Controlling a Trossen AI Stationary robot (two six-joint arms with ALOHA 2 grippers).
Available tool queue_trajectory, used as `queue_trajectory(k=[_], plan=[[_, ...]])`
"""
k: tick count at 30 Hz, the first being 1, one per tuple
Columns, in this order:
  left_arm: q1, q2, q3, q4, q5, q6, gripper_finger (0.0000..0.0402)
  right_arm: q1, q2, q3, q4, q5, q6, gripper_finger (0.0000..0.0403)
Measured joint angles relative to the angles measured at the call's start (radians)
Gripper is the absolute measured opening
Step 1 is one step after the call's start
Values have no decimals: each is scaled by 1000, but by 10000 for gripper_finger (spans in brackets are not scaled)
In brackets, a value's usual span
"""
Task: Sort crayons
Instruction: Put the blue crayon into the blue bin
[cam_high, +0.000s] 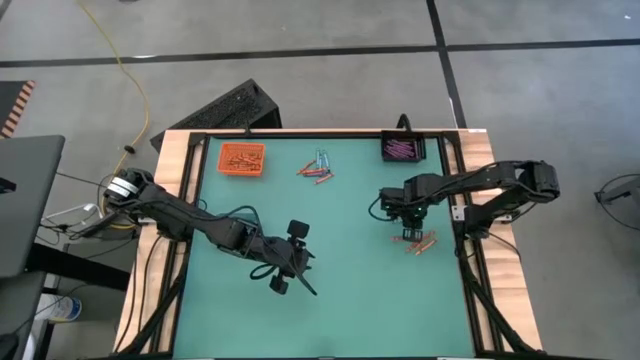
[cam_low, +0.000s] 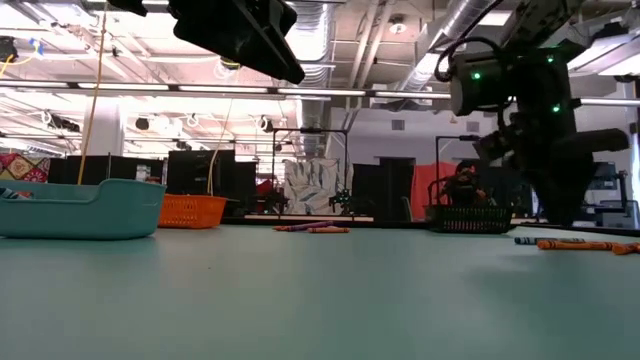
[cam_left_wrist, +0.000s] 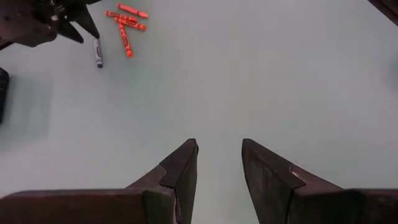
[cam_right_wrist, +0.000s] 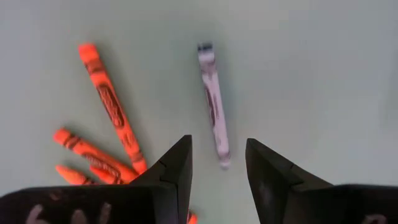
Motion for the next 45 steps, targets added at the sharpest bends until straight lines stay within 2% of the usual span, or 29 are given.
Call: queue_trajectory(k=[8, 20, 24, 33, 45], plan=[[0, 0, 0, -3, 1, -17, 117, -4, 20, 1, 91, 5, -35, 141], [0, 0, 0, -19, 2, -35, 117, -46, 175, 8, 104, 2, -62, 136], [0, 0, 0, -22, 2, -36, 117, -36, 188, 8, 106, 5, -76, 108], [0, 0, 0, -22, -4, -35, 117, -30, 165, 2, 106, 8, -86, 10], [0, 0, 0, -33, -5, -35, 117, -10, 158, 7, 99, 26, -82, 2]])
